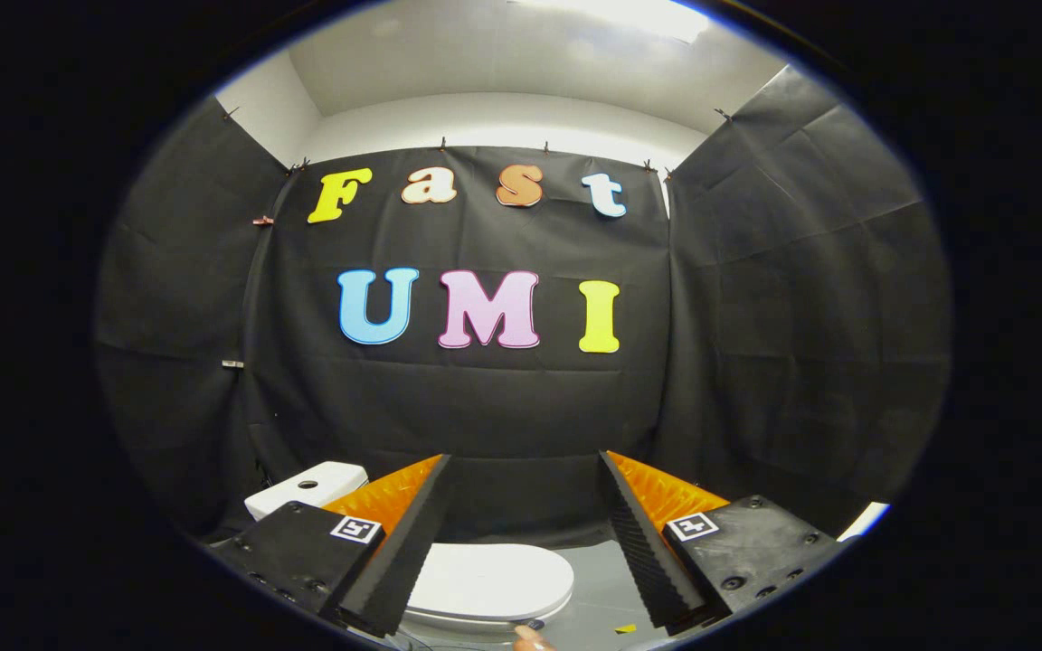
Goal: Open the toilet lid.
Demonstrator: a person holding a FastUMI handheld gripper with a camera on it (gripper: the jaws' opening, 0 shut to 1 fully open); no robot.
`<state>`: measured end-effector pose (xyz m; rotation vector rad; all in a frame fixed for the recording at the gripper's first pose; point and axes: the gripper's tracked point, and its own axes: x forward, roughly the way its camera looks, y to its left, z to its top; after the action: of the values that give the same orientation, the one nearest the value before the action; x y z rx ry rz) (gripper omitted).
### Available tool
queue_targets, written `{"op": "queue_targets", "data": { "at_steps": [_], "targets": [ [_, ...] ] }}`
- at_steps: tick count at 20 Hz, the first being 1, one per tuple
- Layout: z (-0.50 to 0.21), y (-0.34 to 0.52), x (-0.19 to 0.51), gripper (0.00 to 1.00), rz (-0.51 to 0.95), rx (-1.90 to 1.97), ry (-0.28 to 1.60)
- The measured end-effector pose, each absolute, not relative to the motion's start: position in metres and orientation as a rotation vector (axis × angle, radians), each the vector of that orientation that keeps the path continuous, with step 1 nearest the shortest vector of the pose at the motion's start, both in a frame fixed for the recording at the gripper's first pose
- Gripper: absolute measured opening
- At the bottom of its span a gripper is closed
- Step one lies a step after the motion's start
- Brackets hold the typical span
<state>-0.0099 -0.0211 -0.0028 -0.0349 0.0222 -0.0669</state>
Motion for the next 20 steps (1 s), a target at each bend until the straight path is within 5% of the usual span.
{"op": "queue_targets", "data": {
  "at_steps": [11,20],
  "targets": [
    [-0.082,-0.071,-0.01,0.99,-0.155,0.153,0.106],
    [-0.236,-0.098,0.006,0.99,-0.169,0.411,0.319]
  ]
}}
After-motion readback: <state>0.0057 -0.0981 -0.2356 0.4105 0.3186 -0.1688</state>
